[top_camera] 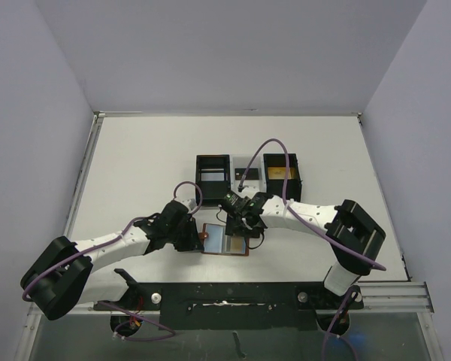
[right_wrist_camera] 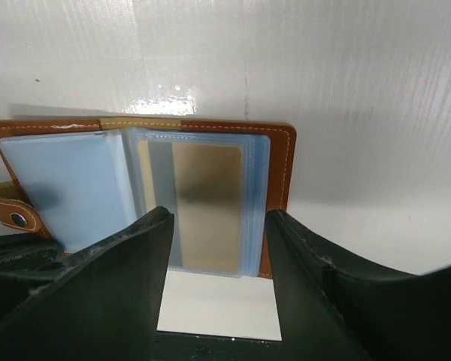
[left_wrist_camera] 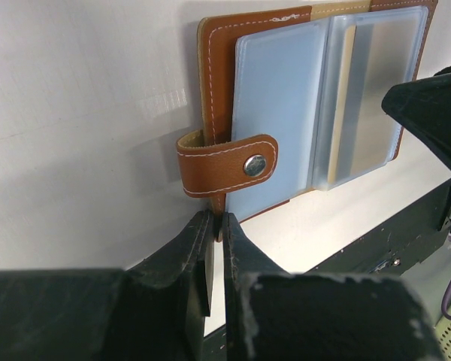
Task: Take the credit cards out of the card holder
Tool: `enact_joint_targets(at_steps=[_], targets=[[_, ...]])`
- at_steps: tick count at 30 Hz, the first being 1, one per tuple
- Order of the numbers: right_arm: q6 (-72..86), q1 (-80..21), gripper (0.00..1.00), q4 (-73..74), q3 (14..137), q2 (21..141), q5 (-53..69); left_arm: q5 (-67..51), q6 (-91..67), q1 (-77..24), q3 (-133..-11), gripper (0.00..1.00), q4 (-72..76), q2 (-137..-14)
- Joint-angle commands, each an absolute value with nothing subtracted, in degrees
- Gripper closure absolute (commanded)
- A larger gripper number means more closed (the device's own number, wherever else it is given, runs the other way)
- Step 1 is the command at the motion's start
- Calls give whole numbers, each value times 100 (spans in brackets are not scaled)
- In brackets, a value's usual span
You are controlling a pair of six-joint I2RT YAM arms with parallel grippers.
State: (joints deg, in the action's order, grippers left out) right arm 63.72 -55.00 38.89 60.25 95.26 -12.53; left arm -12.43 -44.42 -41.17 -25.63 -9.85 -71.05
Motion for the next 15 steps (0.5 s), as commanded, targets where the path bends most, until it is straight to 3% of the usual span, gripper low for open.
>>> enact_joint_targets(at_steps=[1, 15], targets=[[6400, -5548, 47, 3941, 6202, 9244, -1485, -1257, -4449, -4148, -2578, 95, -790, -7038], [6418, -5588, 52, 3470, 5994, 9730, -1028, -1260, -4456, -4148, -2569, 96, -800, -7019]])
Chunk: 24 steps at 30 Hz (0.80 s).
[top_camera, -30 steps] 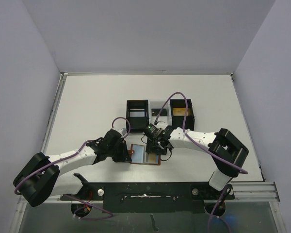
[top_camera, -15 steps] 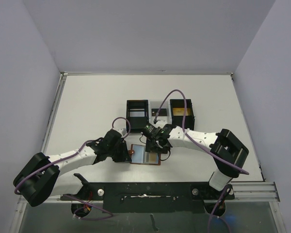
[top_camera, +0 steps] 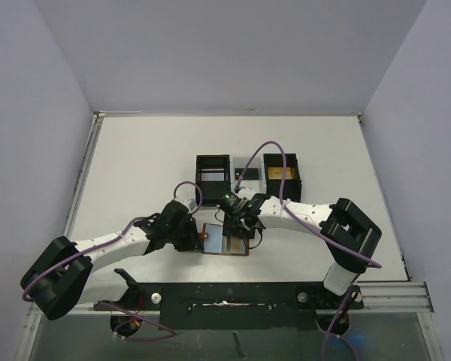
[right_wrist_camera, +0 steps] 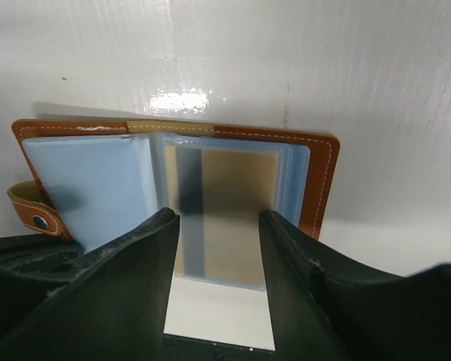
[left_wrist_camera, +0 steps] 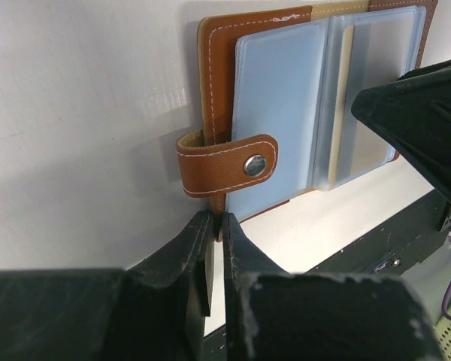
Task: Take the credit cards out of the card holder
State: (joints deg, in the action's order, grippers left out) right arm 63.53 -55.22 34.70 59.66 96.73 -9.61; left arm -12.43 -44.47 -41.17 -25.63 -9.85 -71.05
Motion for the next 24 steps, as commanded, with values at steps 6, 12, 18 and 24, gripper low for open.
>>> enact_joint_targets(at_steps=[6, 12, 18, 24], targets=[[6336, -5631, 50, 3798, 6285, 9454, -1300, -1248, -4465, -4153, -2566, 96, -805, -7005], [6416, -5621, 49, 3838, 6199, 9294, -1401, -1249, -4465, -4148, -2574, 96, -799, -7013], [6426, -5627, 51, 3613, 6071, 9592, -1187, -1257, -4448, -4148, -2592, 96, -797, -7022], [6413, -5633, 52, 3549, 6052, 9764, -1101, -1252, -4464, -4148, -2567, 96, -811, -6976]])
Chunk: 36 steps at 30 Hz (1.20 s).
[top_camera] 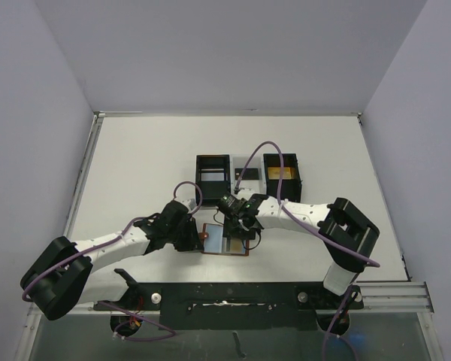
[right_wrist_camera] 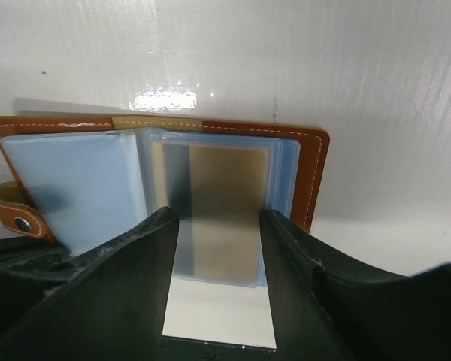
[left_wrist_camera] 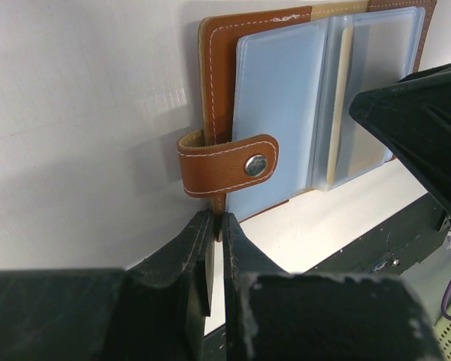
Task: Take the credit cards out of the card holder
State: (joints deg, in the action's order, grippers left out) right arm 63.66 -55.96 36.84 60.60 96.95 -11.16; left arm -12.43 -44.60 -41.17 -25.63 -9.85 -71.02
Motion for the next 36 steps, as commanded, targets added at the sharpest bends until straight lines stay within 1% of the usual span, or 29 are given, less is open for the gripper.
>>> enact_joint_targets(at_steps=[1, 11, 15, 20, 25, 36], targets=[[6415, -5627, 51, 3585, 6060, 9782, -1118, -1249, -4467, -4153, -2561, 96, -802, -6976], [6397, -5637, 48, 3772, 6178, 9569, -1291, -1256, -4448, -4149, -2580, 96, -810, -7013], [6433, -5632, 48, 3730, 6099, 9685, -1223, -1257, -4447, -4148, -2593, 96, -800, -7030], [6386, -5643, 49, 3415, 5974, 9782, -986, -1298, -4447, -4151, -2571, 96, -781, -7036], [6180, -5628, 51, 2858, 5955, 9626, -719, -1361, -4465, -4157, -2540, 96, -692, -7042], [6073, -5588, 52, 2518, 5923, 9349, -523, -1376, -4474, -4188, -2556, 97, -650, -7110]])
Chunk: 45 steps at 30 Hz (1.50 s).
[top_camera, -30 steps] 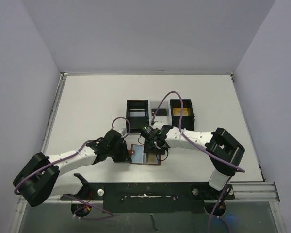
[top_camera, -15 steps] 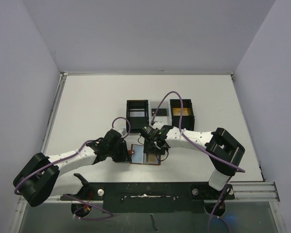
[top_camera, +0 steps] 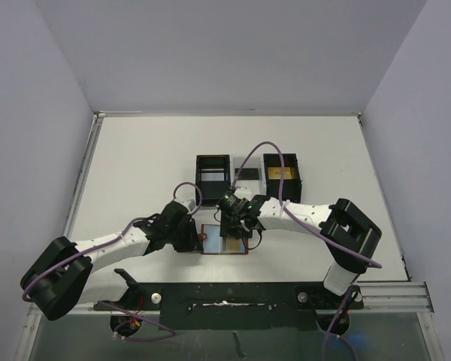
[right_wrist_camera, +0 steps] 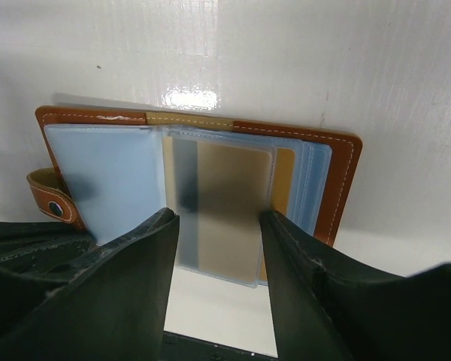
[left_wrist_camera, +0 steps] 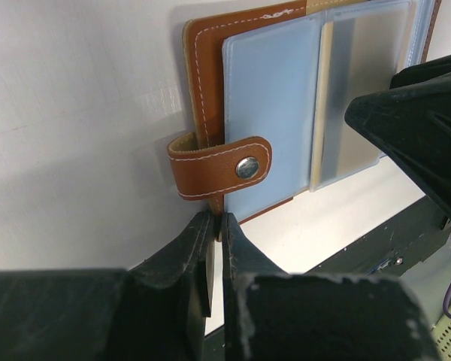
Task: Take the credit cards out of the card holder
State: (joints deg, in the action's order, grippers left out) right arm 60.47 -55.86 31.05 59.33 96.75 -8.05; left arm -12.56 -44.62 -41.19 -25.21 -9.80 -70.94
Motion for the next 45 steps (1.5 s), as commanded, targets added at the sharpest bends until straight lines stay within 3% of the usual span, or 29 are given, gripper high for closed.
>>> enact_joint_targets(at_steps=[1, 20, 33, 45], targets=[[6073, -5584, 52, 2529, 5924, 9318, -533, -1364, -4467, -4192, -2558, 97, -650, -7119], [5880, -5533, 52, 1950, 5820, 8948, -55, -1303, -4483, -4201, -2592, 97, -686, -7102], [5619, -5527, 53, 1424, 6075, 9493, 662, -1156, -4538, -4203, -2584, 95, -859, -6871], [5634, -5433, 53, 1392, 5893, 9387, 659, -898, -4591, -4201, -2647, 77, -995, -6680]])
